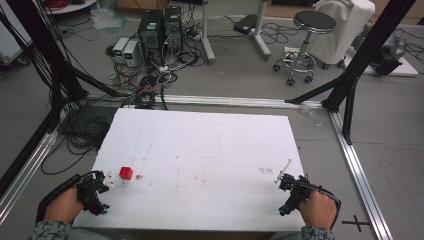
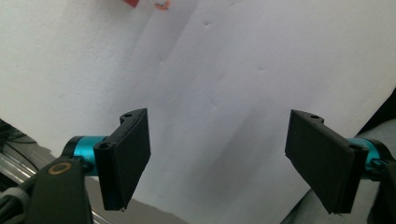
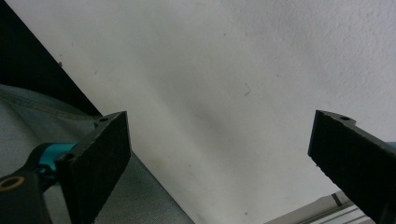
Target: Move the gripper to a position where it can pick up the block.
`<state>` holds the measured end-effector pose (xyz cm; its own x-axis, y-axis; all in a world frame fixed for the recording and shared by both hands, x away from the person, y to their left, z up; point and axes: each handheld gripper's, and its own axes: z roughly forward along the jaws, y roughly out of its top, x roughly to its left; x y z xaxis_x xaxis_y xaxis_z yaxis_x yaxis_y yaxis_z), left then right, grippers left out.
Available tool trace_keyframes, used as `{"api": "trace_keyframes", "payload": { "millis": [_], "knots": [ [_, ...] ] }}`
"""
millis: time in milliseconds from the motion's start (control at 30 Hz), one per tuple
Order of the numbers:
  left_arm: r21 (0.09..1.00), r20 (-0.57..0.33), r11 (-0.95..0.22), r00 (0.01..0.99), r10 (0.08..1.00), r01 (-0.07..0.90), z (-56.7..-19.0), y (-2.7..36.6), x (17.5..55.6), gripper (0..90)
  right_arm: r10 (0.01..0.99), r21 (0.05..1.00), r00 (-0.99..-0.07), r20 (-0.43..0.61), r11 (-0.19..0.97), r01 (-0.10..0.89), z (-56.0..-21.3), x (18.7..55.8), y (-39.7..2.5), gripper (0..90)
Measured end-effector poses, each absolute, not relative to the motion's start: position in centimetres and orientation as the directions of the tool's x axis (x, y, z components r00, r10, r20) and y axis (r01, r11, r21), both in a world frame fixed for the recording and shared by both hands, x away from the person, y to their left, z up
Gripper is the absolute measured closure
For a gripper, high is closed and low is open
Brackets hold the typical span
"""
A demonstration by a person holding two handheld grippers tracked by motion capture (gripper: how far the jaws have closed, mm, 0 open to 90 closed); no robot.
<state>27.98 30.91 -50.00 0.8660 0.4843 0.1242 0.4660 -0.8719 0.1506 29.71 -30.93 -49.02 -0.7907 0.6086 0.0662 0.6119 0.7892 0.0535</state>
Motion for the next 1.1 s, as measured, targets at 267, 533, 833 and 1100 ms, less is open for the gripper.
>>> {"api": "trace_keyframes", "payload": {
  "millis": [267,533,833,1100],
  "knots": [
    [0.142,0.114,-0.924,0.921,0.373,0.356,-49.1,31.8,28.9,22.5,0.609,0.052,-0.79,0.072,0.789,0.612,-49.0,29.7,-30.9,5.3],
    [0.123,0.12,-0.953,0.949,0.292,0.277,-47.9,32.1,30.2,22.5,0.607,0.056,-0.792,0.072,0.79,0.611,-48.9,29.7,-31.0,5.3],
    [0.089,0.137,-0.981,0.973,0.185,0.173,-46.2,32.1,32.0,22.4,0.605,0.057,-0.793,0.074,0.791,0.609,-48.9,29.8,-31.0,5.3],
    [0.071,0.195,-0.994,0.976,0.098,0.086,-45.3,31.5,33.4,22.3,0.601,0.058,-0.796,0.075,0.794,0.605,-48.9,29.8,-31.0,5.3]
  ]
}}
